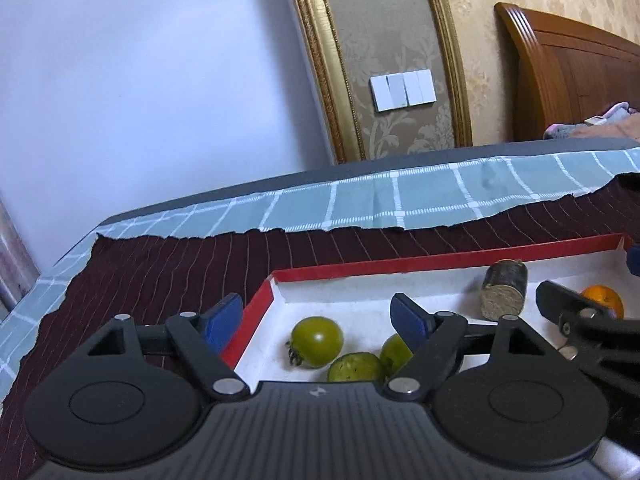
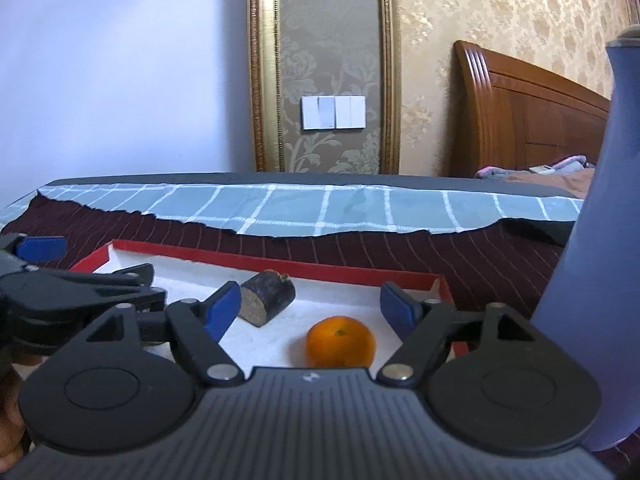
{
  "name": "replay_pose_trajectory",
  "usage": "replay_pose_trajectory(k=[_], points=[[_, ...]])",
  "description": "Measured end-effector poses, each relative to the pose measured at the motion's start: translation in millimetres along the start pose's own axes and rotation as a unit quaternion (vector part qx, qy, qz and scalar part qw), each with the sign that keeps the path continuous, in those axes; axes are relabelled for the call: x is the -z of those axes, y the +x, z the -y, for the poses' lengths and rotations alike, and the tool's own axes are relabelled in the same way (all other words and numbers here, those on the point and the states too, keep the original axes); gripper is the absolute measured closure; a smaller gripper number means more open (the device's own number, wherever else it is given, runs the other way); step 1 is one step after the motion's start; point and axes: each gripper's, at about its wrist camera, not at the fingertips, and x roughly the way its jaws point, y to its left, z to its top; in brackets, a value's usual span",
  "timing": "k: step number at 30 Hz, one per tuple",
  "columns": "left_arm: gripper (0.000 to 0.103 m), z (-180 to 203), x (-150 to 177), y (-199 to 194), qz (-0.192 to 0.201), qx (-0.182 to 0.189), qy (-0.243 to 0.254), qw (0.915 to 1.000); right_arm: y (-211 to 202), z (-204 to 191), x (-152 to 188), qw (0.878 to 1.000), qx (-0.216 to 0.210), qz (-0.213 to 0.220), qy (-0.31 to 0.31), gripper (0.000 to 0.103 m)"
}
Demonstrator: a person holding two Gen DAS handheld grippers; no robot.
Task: Organize fruits
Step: 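Open both tools to drop the black piece and the lime into the tray, then withdraw both open tools from the tray toward the remaining fruits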
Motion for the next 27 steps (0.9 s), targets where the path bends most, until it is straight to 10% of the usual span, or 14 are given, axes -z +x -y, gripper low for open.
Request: replay_pose_trajectory(k=[8,23,27], points=[[0.022,-17.8,7.9,-29.9,0.006,-0.008,-0.002,0.9999,-10.0,1.4,0.3,1.000,0.006,0.020,0.007,0.001],[0.022,-84.3,78.5,-94.5,-0.014,0.047,-0.075,0.9959,-69.7,10.4,22.3,0.997,-0.016,0.070,0.029,0.000],[0.022,-82.5,95.3,-107.5,-0.019,0.077,-0.073,0.9942,-86.9,26.4,32.4,0.997,0.002,0.021,0.069,0.000]])
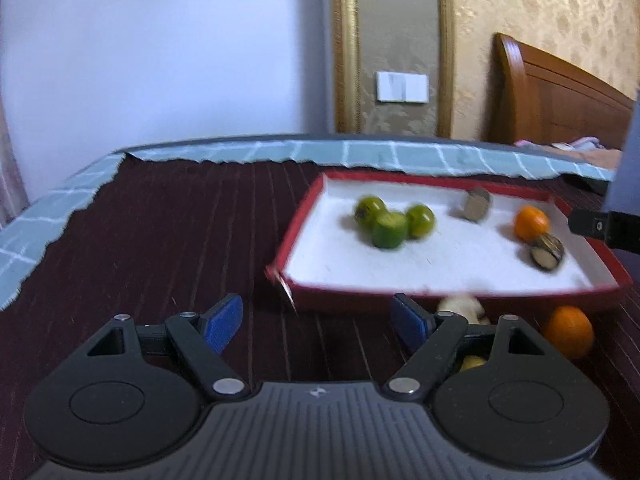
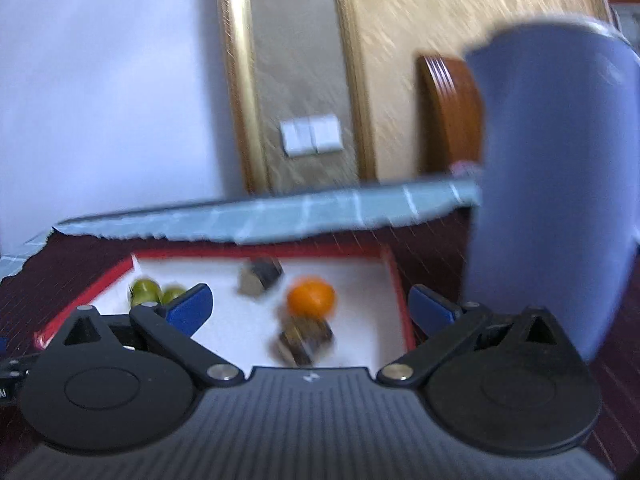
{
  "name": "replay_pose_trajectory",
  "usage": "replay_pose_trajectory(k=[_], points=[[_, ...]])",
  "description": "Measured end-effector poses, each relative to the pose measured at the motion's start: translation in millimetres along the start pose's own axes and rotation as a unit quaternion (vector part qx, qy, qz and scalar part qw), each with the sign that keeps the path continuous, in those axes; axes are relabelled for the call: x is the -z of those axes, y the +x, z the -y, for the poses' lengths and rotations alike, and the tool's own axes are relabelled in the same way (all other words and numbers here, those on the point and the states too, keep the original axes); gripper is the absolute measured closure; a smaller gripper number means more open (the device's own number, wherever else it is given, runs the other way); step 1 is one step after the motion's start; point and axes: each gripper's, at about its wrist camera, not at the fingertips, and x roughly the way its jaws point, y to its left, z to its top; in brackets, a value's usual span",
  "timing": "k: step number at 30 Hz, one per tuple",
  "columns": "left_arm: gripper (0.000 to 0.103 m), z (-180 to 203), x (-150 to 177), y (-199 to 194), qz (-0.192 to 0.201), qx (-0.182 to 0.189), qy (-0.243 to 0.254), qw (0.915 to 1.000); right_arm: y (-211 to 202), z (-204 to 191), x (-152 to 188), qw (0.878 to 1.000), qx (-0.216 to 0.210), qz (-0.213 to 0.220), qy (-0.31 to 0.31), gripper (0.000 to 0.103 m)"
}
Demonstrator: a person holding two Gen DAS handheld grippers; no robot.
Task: Organize fruits
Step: 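Withdraw both open tools from the tray toward the remaining fruits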
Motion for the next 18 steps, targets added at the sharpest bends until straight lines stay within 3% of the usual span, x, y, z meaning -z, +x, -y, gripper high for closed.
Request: replay_pose_trajectory(k=[7,18], points=[[0.022,22.7,23.5,-18.8,0.000,0.043,0.038,0.9984,-37.8,5.9,39.9,0.999,-0.006,-0.035,-0.018,0.000],[0.022,44.2,26.8,-21.7,0.007,0.068,0.063,0.9957,-49.3,15.7,47.0,0.999,-0.016,-0.029,0.020,0.000]])
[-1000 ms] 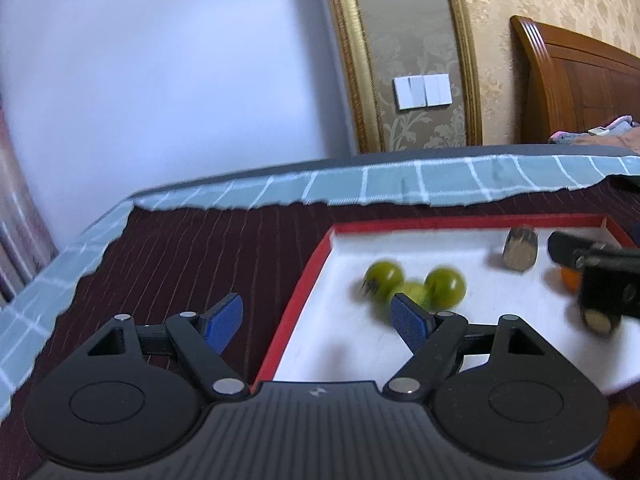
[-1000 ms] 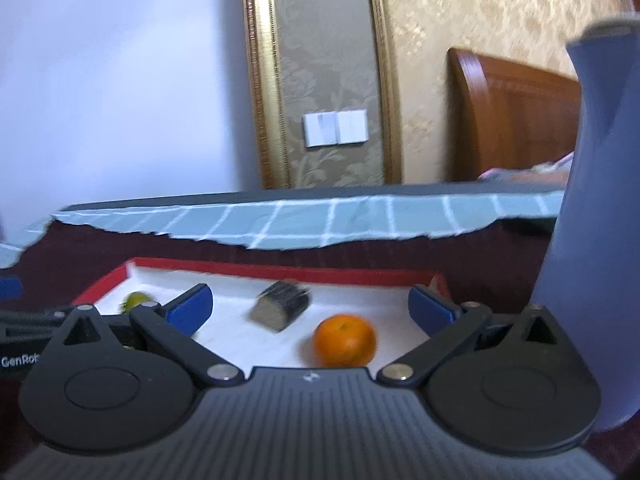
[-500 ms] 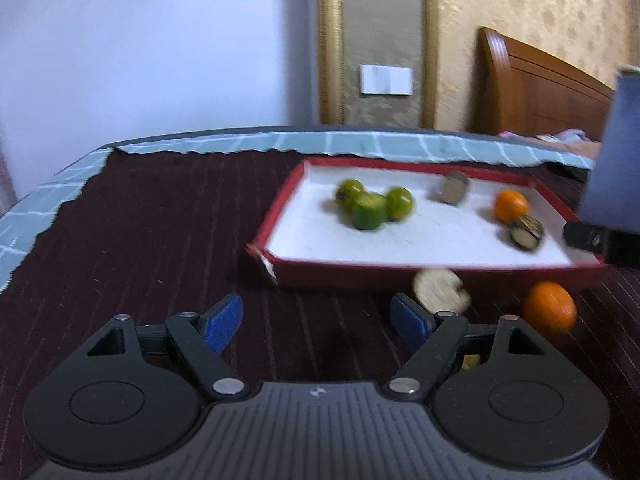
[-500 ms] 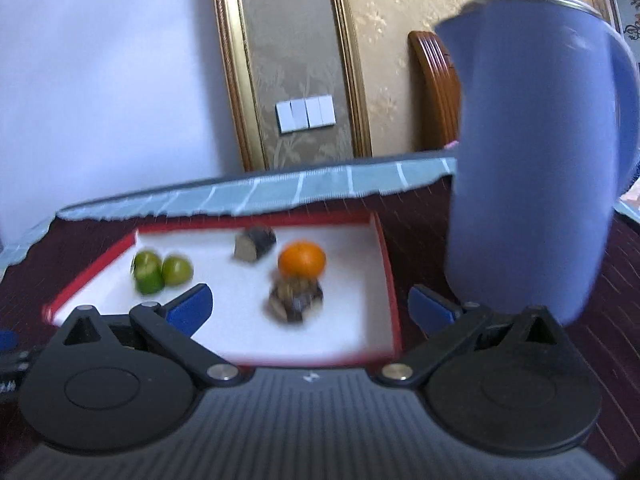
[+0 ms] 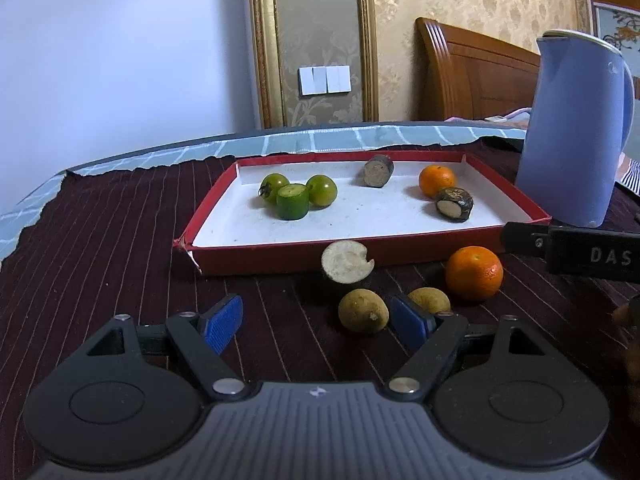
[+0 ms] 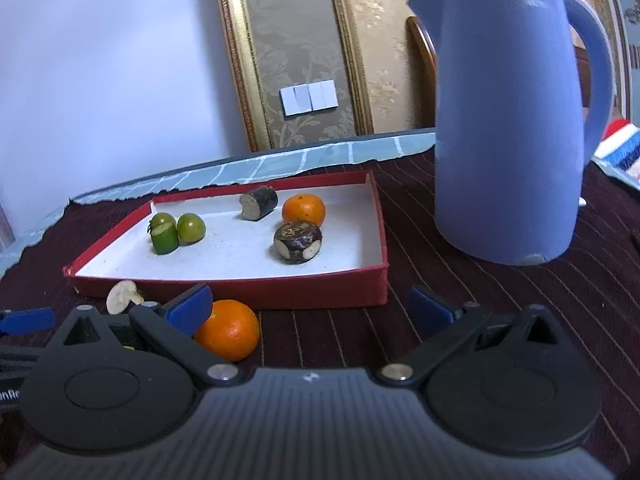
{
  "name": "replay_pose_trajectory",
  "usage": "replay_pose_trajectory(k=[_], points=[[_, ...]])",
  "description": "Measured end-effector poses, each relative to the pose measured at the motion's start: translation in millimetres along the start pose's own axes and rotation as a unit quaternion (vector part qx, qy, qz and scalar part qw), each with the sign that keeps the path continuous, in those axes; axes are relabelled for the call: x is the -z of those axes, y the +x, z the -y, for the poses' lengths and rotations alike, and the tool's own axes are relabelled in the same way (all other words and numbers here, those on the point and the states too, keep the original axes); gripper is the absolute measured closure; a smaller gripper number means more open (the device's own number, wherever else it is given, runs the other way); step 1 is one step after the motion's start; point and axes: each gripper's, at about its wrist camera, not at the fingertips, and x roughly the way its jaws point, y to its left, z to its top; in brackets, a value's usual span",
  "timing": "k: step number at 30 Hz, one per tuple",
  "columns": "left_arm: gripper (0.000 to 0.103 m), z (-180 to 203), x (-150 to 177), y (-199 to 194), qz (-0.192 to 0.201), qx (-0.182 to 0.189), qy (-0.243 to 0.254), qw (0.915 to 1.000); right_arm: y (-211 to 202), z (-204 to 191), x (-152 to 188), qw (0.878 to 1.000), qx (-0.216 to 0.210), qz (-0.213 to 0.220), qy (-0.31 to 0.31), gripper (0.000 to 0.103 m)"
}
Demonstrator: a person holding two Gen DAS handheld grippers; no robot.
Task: Organize fruits
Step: 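Withdraw both open tools from the tray toward the remaining fruits, then grasp a tan round fruit with the left tool while the right tool grasps another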
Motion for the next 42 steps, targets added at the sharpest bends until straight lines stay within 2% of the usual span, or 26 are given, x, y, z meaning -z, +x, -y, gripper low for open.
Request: replay_pose_trajectory(k=[5,11,14,18,27,30,37,39,42], points=[[0.022,-1.8,-2.8,12.0,-0.022,0.004,-0.017,0.9996,3.0,5.2,0.0,1.000,0.020,-0.010,0.017,0.000],[0.022,-4.1,-4.2,12.1,-0.016,-0.003,-0.016,0.9998,3.2,8.5,1.6,0.999,-0.019,-0.016,0.024,0.000],[0.022,-1.4,-5.4,17.9,-0.025,0.010,-0.010,0.9996,9.1,10.0,1.9,0.999,-0.006,-0.035,0.034,0.000],[0.022,2.4,-4.6,25.9,-0.043,0.025,-0.016,0.9986,10.0,11.9,2.9,0.998,-0.007,-0.037,0.040,0.000],[0.023,-2.1,-5.4,33.0,-0.058,0.020,-0.044,0.9972,9.5,9.6,2.6,0.999,-0.010,-0.035,0.033,0.000],[0.036,-2.4,-4.4,31.2,-0.054,0.019,-0.041,0.9975,9.6,10.8,2.6,0.999,-0.009,-0.035,0.038,0.000],[0.051,0.6,-4.7,30.1,-0.048,0.034,-0.034,0.9977,9.9,8.8,2.5,0.999,-0.008,-0.035,0.032,0.000],[0.064,-0.2,-4.6,28.8,-0.045,0.038,-0.035,0.9976,10.2,9.5,2.5,0.999,-0.007,-0.036,0.033,0.000],[0.071,-2.4,-4.8,25.7,-0.041,0.047,-0.036,0.9974,10.5,11.3,2.3,0.999,-0.008,-0.038,0.039,0.000]])
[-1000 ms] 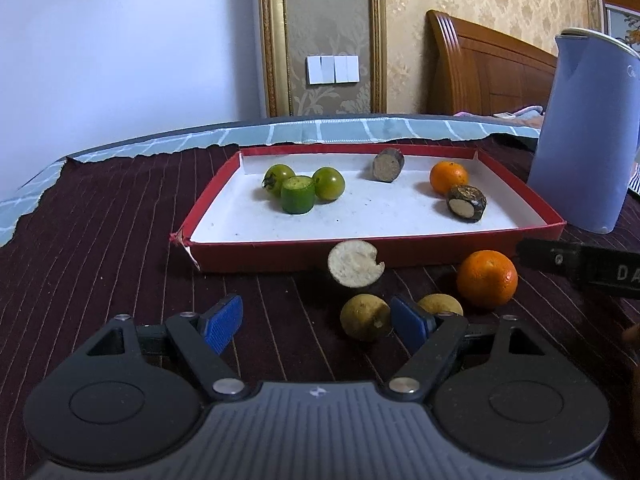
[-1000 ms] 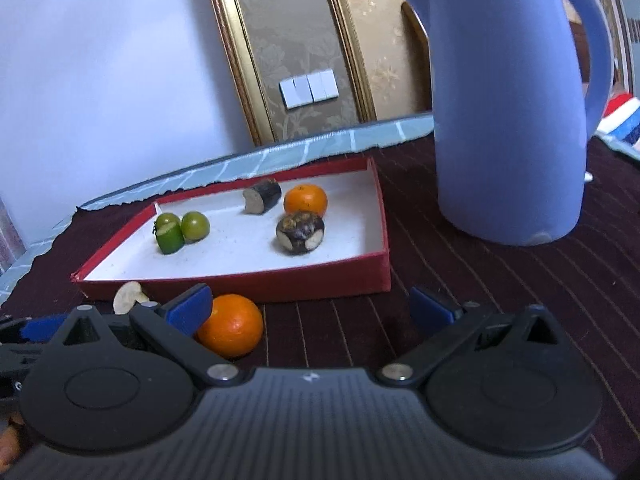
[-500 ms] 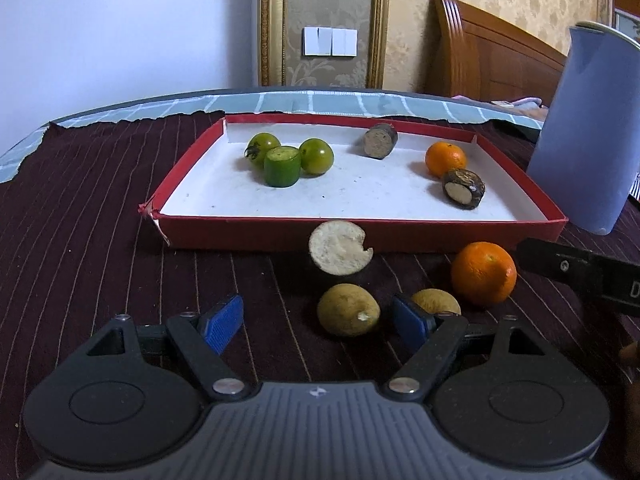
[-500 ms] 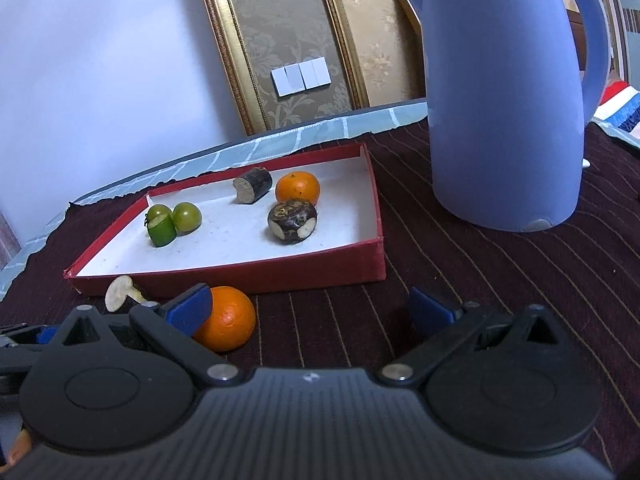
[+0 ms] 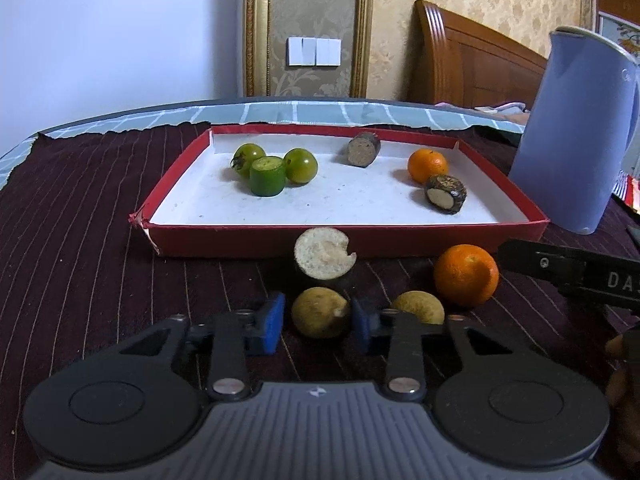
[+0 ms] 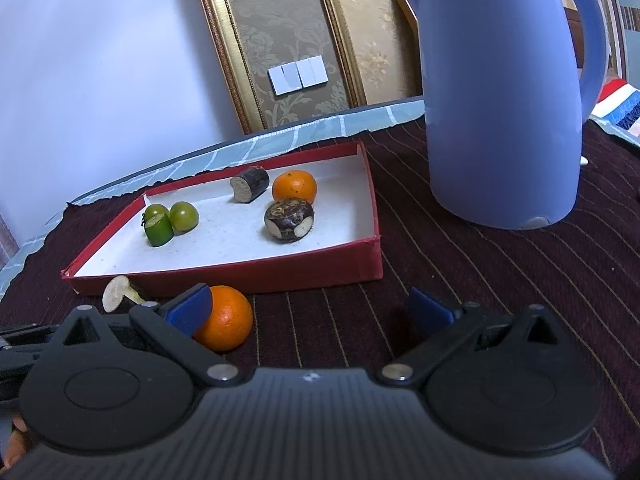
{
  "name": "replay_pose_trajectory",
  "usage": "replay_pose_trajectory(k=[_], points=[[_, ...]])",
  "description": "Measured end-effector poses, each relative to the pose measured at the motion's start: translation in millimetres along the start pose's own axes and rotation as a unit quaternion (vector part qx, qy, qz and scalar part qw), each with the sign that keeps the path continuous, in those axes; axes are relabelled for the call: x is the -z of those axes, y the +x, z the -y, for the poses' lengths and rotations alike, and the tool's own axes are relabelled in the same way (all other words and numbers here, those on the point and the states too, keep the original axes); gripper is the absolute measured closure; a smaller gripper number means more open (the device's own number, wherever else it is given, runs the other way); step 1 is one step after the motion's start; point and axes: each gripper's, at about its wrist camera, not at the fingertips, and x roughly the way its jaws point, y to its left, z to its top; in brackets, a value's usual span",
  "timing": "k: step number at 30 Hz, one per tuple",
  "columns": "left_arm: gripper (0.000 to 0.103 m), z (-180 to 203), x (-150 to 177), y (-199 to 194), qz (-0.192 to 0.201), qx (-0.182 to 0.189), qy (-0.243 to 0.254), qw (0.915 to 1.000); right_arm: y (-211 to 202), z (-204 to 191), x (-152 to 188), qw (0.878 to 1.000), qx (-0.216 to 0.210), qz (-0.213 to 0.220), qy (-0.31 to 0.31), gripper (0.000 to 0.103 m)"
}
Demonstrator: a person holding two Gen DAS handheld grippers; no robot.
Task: Organize fruits
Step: 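Grasp a tan round fruit with the left tool while the right tool grasps another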
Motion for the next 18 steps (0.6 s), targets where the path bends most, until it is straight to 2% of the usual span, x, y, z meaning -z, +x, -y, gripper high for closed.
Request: replay_pose_trajectory(k=[4,6,9,11,15,18], points=[[0.072,-7.1,0.0,-6.6,-0.002,0.008,-0.010,0.9999,-4.9,-1.4,0.3,1.000,-0.013,0.006,-0.009,0.000],[0.072,-12.6,1.4,-11.6,0.003,-0.003,-0.012,0.9999,-10.5,-9.3,2.1,0.999,-0.029,0.011,-0.035,0.000],[0.072,-22.6,4.1,-17.3,0.010,-0.038,-0.009,0.9992,-17.6,-30.2,7.9,0.994,-0.050,0.013,-0.094,0.000],[0.072,-32.3,6.3,-20.1,0.011,-0.053,-0.013,0.9984,-22.4,-47.2,13.7,0.988,-0.070,0.012,-0.139,0.009],[0.072,-46.4,10.0,-17.7,0.005,-0.061,-0.023,0.9979,-23.5,-77.5,22.7,0.973,-0.097,-0.001,-0.209,0.019],[0.072,-45.9,11.6,-15.1,0.003,-0.061,-0.020,0.9979,-14.1,-90.5,22.8,0.967,-0.112,-0.026,-0.228,0.037]])
